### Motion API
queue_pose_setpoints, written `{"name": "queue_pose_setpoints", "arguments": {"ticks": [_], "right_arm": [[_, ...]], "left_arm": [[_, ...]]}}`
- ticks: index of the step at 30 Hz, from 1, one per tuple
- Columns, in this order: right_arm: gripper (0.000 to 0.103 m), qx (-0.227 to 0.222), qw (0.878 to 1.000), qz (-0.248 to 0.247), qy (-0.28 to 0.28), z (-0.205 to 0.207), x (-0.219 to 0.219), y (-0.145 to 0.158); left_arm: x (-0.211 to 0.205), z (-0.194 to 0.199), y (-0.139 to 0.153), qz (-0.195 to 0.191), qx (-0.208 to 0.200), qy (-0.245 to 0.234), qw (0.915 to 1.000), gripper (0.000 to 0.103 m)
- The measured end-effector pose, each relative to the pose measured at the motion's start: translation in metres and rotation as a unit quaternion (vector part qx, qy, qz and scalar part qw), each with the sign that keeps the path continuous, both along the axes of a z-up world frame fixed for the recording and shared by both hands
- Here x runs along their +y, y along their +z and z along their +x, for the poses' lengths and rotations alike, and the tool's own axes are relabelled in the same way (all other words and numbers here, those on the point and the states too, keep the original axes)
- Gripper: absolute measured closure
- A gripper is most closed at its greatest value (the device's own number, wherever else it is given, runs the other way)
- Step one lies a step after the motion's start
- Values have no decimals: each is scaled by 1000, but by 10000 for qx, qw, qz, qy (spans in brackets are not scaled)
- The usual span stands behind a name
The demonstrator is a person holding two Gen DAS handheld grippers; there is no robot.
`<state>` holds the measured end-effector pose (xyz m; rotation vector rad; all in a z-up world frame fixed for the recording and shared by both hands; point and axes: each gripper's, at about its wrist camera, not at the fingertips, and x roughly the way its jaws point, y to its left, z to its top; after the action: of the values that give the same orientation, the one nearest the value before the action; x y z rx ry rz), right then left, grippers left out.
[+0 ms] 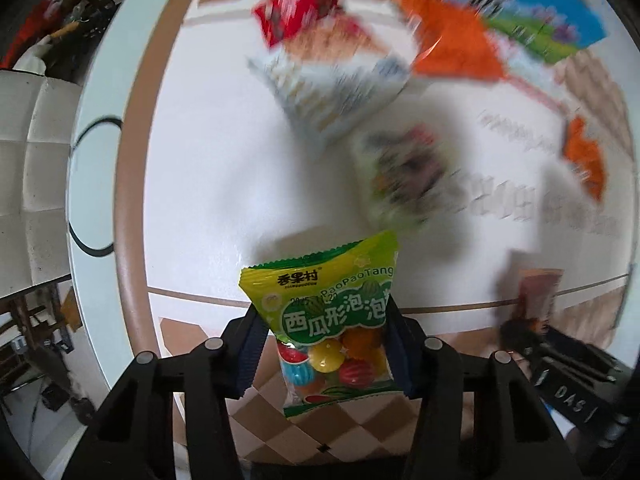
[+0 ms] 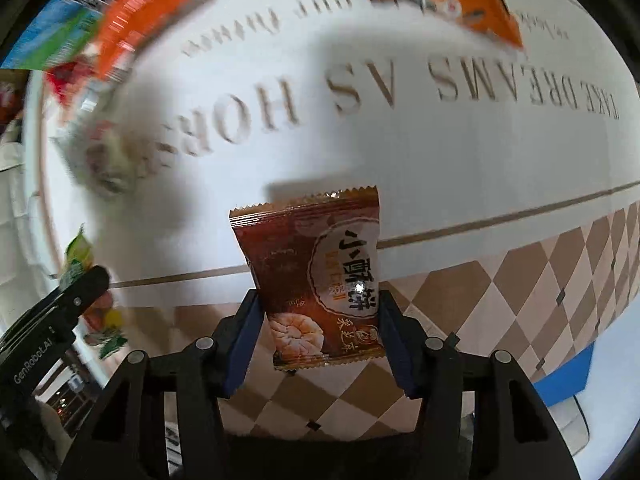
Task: Organize snacks
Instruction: 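Carry both packets into the cardboard box and open both tools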
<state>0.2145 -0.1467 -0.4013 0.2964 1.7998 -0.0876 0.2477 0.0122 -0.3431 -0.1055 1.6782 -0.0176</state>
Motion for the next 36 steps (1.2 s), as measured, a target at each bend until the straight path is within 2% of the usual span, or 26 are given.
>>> {"name": "queue_pose_setpoints", "arguments": {"ticks": [4,8,10,13,14,17,21,23,25,27,33,36], "right_arm": [[44,-454,9984,349,-29,21,-4,52],[44,-1089,9923,593,-66,56,-11,115],[44,-1385,9878,706,-98,81,-17,149],[44,-1803,9815,641,-94,118,-27,186],[44,-1950,9791,567,-103,133,-28,198],[44,-2135,9760,416,-131,182,-27,210],[44,-2161,9762,129,-126,247,-24,196],[44,-2041,9789,31,-108,280,-20,180],[44,-1945,9808,-77,-80,312,-21,144],[44,-1875,9820,-230,-31,337,-18,130],[44,-1603,9859,-487,5,387,-17,87],[43,-1519,9867,-576,0,400,-18,77]], "left_arm": [[-8,21,54,-348,-446,36,9984,53],[-7,65,119,-630,-1052,-85,9924,53],[5,83,141,-675,-1311,-121,9890,53],[9,131,165,-592,-1653,-174,9843,53],[8,142,164,-545,-1721,-182,9834,53],[13,186,167,-393,-1766,-184,9833,53],[20,244,155,-176,-1603,-197,9867,53],[22,273,142,-89,-1445,-190,9893,53],[25,295,130,-40,-1296,-142,9915,53],[26,315,115,56,-1142,-155,9933,53],[29,359,69,196,-623,-195,9977,53],[32,372,51,197,-441,-122,9988,53]]}}
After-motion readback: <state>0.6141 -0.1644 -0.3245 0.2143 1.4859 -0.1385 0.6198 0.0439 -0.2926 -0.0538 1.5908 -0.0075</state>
